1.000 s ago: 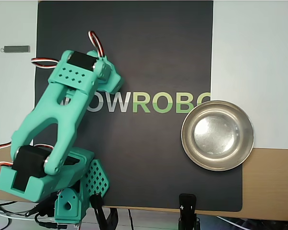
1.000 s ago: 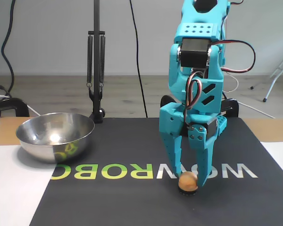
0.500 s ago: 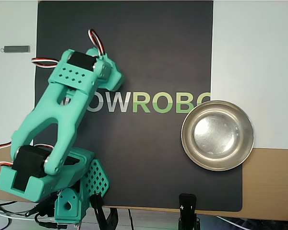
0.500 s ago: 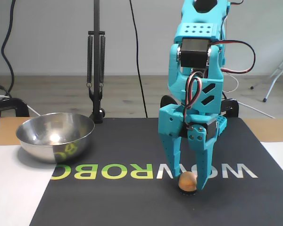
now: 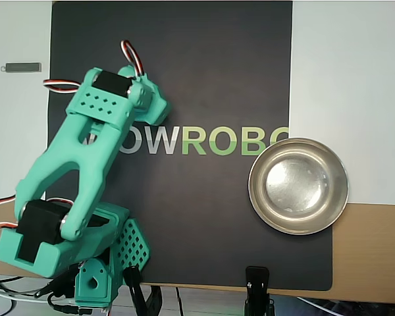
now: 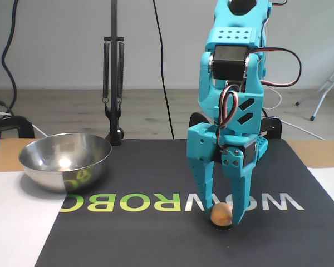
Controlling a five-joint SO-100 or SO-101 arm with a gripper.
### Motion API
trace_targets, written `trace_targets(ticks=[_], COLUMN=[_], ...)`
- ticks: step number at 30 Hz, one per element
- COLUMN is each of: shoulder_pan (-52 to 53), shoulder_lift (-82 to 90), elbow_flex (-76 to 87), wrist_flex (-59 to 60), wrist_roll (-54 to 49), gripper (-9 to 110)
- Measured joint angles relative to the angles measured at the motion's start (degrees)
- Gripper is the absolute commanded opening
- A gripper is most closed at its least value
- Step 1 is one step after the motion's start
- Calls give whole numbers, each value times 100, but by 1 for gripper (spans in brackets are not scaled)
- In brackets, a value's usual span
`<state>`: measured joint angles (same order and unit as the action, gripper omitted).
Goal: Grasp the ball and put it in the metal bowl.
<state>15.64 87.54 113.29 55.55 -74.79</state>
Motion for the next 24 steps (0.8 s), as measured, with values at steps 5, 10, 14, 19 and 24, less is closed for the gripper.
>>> trace_targets(ticks=[5, 10, 14, 19, 24], shoulder_pan=[0, 0, 0, 0, 0], shoulder_lift=[0, 0, 0, 0, 0], elbow_flex=[0, 0, 0, 0, 0], wrist_flex=[0, 0, 0, 0, 0], wrist_roll=[0, 0, 0, 0, 0], gripper=[43, 21, 19, 19, 19])
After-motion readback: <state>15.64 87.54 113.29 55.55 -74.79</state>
